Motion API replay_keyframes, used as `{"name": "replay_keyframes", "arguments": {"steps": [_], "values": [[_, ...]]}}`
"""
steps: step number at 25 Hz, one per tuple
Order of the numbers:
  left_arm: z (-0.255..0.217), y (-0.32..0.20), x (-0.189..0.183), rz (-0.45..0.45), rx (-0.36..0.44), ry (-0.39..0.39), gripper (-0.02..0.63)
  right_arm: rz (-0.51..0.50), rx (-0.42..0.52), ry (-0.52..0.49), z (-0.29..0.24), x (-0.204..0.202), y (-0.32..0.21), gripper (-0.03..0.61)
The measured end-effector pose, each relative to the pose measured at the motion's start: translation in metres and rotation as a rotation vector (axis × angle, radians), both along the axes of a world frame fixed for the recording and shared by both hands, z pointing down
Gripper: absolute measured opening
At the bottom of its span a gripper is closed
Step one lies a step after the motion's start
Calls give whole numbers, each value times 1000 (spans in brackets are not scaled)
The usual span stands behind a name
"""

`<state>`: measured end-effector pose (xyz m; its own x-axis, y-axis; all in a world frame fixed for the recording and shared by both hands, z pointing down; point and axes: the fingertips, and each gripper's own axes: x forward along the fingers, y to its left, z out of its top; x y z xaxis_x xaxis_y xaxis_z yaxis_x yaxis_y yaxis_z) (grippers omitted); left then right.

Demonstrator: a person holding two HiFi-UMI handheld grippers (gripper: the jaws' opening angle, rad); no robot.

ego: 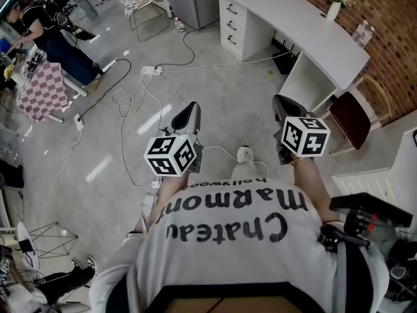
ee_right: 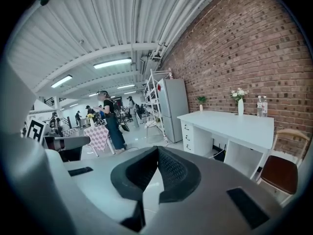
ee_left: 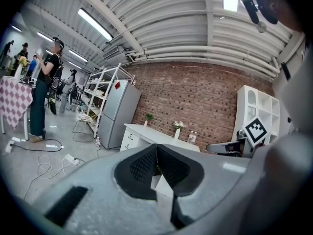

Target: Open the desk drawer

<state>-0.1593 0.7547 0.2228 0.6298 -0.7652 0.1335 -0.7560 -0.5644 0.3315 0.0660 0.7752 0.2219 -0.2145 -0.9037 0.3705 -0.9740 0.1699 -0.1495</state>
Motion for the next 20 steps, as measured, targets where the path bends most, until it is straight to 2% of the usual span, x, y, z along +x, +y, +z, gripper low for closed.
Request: {"name": "replay_keyframes", "arguments": {"steps": [8,20], "values": [[2,-56,10,-25,5,34,15,-47,13,14,7,14,-76,11],[-14,-194,54,-114,42,34,15,-150,27,10,-3,57,-237,11]]}}
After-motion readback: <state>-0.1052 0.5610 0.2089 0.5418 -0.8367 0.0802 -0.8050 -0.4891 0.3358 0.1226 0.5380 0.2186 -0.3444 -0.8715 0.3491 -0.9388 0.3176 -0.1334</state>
